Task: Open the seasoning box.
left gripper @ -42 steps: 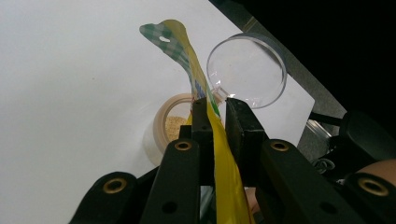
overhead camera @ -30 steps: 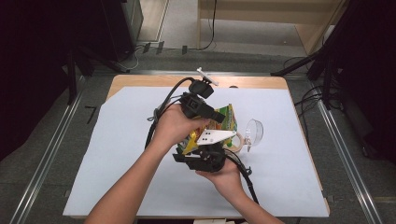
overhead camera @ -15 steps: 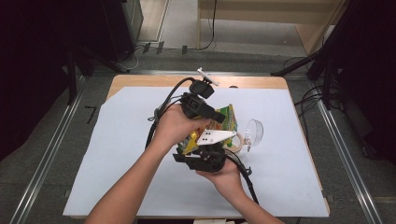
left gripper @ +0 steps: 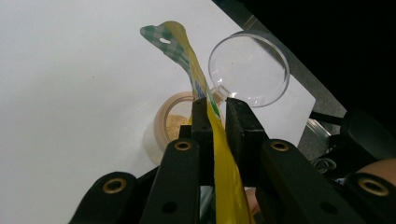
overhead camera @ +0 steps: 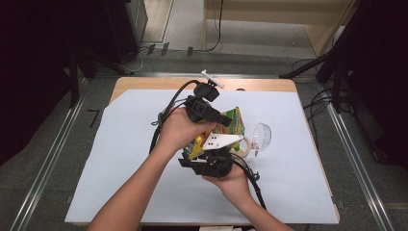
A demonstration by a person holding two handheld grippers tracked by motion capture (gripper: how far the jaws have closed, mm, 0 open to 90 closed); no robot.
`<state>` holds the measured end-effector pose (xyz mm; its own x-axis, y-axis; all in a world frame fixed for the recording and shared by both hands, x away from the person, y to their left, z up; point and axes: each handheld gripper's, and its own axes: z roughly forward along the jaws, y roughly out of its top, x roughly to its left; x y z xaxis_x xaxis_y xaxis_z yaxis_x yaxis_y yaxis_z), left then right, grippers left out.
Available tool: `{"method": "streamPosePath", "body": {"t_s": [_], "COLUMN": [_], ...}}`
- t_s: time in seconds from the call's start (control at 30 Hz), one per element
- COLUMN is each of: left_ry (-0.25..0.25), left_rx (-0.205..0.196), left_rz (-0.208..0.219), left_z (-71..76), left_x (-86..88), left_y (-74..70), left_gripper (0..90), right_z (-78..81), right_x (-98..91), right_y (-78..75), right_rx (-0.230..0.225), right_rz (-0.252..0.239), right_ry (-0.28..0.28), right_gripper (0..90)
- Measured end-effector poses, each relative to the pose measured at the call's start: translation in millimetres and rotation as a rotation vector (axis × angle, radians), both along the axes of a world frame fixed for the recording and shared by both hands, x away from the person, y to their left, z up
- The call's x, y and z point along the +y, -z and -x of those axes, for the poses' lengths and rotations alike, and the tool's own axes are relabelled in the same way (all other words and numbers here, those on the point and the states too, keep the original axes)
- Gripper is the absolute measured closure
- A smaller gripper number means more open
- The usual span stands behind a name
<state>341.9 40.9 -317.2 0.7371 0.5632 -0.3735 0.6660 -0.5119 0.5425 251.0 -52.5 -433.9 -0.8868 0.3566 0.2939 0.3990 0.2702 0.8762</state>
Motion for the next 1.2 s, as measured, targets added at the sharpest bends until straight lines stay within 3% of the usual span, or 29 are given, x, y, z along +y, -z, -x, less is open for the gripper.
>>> {"method": "streamPosePath", "body": {"t_s": [1.2], "left_ry": [-0.007], "left_rx": [0.006], "left_rz": [0.023], "left_z": [-2.2], "left_x": [2.8], "left_y": [1.3], "left_gripper": [82.8], "right_z": [-0.1], "right_x": [-0.4], "right_y": [-1.6], "right_rx": [-0.016], "right_rz": [0.017], "right_ry": [0.005], "right_gripper": [73.1]}}
